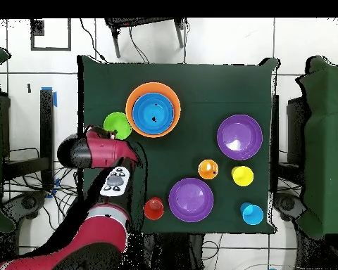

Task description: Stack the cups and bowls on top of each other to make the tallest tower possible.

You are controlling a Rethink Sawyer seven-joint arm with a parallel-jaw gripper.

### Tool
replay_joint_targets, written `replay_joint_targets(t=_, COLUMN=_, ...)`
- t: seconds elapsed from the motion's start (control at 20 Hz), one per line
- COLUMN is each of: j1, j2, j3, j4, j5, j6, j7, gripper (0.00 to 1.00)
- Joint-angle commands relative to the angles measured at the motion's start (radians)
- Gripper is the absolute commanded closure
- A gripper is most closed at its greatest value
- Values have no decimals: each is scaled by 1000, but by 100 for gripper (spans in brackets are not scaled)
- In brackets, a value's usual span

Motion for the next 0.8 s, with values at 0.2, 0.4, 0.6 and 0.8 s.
replay_joint_targets(t=0.2, j1=108, j2=140, j3=-96, j4=-116, j5=49, j6=-16, j7=171, gripper=0)
replay_joint_targets(t=0.4, j1=157, j2=181, j3=-178, j4=-161, j5=97, j6=5, j7=195, gripper=0)
replay_joint_targets(t=0.6, j1=139, j2=157, j3=-140, j4=-146, j5=98, j6=33, j7=176, gripper=0)
replay_joint_targets(t=0.8, j1=72, j2=119, j3=-30, j4=-115, j5=67, j6=36, j7=125, gripper=0)
